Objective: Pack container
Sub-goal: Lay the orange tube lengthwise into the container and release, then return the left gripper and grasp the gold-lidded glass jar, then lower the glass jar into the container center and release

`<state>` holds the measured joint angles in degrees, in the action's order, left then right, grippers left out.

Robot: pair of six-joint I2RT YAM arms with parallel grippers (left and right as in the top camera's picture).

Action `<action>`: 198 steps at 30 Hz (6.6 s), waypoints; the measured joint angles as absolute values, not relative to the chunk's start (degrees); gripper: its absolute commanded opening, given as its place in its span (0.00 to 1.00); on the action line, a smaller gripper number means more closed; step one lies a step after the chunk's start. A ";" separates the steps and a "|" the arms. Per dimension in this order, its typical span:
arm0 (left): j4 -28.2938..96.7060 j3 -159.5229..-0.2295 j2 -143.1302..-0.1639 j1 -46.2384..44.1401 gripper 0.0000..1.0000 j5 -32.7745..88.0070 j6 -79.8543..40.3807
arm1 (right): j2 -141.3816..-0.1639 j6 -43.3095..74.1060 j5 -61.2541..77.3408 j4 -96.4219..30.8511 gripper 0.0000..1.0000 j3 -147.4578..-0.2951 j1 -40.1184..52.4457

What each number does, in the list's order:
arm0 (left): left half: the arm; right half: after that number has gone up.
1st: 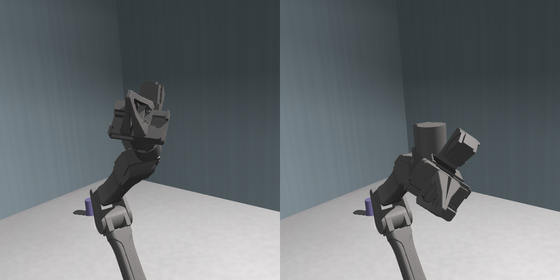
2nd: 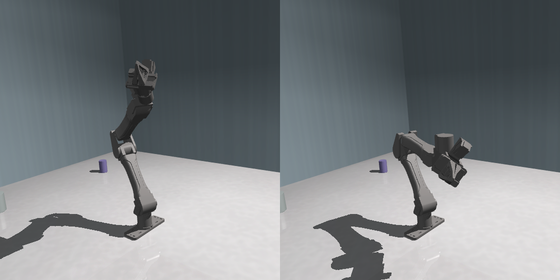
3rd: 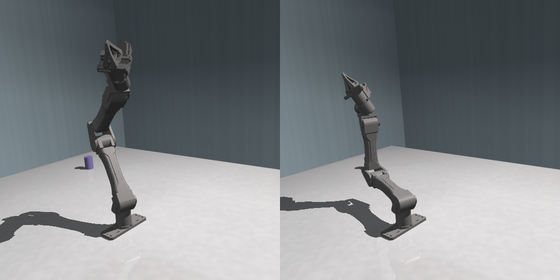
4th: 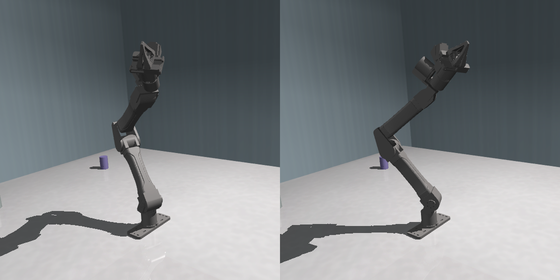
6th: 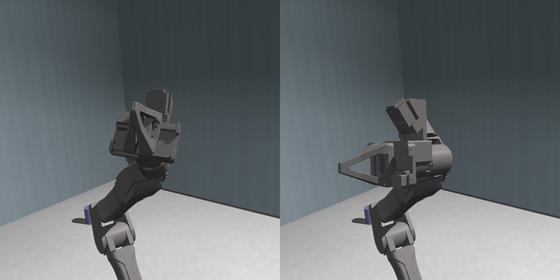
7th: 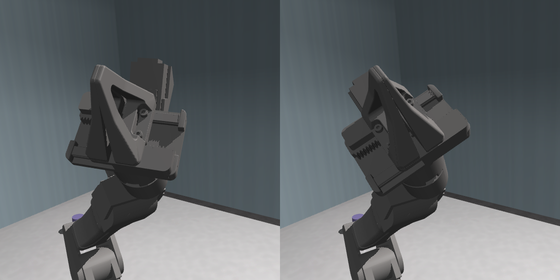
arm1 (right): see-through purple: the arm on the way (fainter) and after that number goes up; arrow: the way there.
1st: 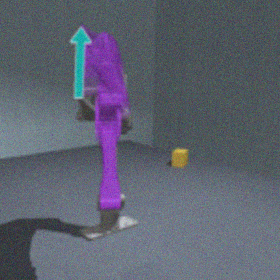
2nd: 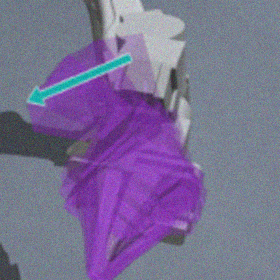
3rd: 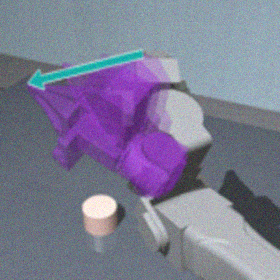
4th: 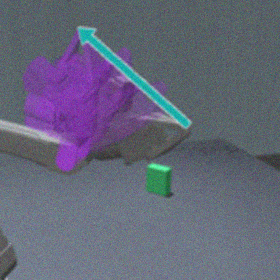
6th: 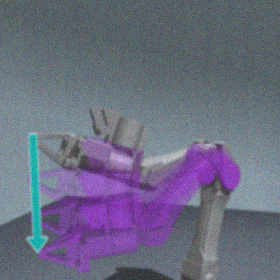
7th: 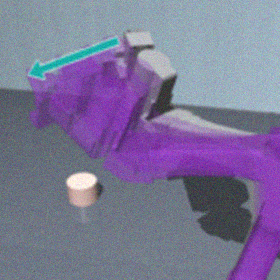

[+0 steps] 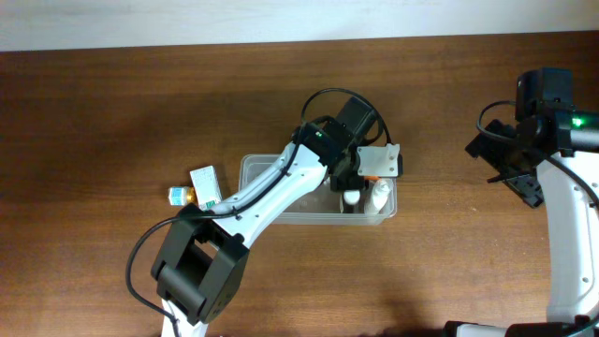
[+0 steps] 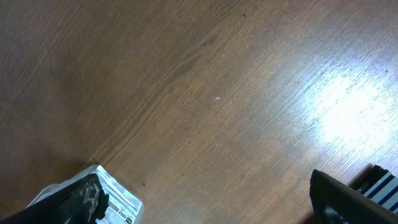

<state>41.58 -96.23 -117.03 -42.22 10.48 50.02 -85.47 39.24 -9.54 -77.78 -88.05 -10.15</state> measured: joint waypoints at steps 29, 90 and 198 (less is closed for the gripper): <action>75.31 -103.48 -107.59 -1.54 0.89 -5.82 -3.84 | -85.47 39.22 -9.54 -77.78 0.98 -88.05 -10.15; 53.52 -74.50 -109.27 6.02 0.83 -2.11 9.34 | -85.47 39.24 -9.54 -77.78 0.98 -88.05 -10.15; 68.55 -86.35 -111.68 -31.33 0.57 -3.40 -14.46 | -85.52 39.22 -9.54 -77.78 0.98 -88.05 -10.15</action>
<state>68.55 -86.35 -111.68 -31.33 -3.40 -14.46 -85.52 39.22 -9.54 -77.78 -88.05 -10.15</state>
